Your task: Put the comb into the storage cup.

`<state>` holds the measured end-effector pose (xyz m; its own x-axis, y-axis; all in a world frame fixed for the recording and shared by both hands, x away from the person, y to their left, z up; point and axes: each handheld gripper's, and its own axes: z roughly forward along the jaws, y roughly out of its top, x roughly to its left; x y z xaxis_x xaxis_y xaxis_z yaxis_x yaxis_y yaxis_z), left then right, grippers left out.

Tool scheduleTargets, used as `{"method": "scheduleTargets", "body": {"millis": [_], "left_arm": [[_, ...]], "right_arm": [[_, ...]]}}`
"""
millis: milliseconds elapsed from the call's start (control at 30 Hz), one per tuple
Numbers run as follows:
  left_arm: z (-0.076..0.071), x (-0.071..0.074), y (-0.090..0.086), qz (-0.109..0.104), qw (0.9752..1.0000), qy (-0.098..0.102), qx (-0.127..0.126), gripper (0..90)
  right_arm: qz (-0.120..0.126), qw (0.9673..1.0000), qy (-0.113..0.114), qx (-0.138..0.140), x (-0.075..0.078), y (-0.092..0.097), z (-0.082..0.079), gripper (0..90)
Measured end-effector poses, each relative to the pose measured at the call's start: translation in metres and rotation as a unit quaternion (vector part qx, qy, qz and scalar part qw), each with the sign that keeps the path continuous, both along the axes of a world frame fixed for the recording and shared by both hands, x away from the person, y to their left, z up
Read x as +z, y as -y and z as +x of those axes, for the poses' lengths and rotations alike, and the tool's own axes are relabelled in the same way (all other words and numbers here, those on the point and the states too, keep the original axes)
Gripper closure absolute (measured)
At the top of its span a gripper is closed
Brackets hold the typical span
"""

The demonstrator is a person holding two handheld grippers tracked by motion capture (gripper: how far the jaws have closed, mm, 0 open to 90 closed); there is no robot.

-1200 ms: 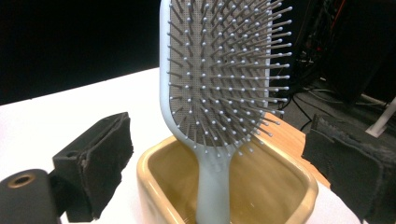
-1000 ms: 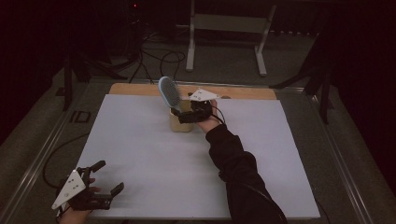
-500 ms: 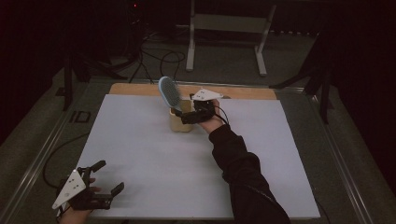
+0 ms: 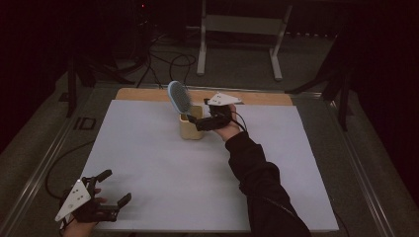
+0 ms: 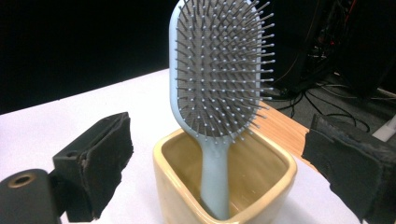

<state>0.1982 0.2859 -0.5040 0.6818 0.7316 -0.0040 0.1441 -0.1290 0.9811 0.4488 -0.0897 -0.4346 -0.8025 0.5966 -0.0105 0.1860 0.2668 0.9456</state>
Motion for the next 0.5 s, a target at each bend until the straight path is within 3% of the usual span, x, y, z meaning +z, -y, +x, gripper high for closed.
{"method": "scheduleTargets", "body": {"millis": [500], "left_arm": [[-0.001, 0.000, 0.000, -0.003, 1.0000, 0.000, 0.002, 0.0]], "right_arm": [[-0.004, 0.9999, -0.007, 0.007, 0.005, 0.014, -0.009, 7.0]]}}
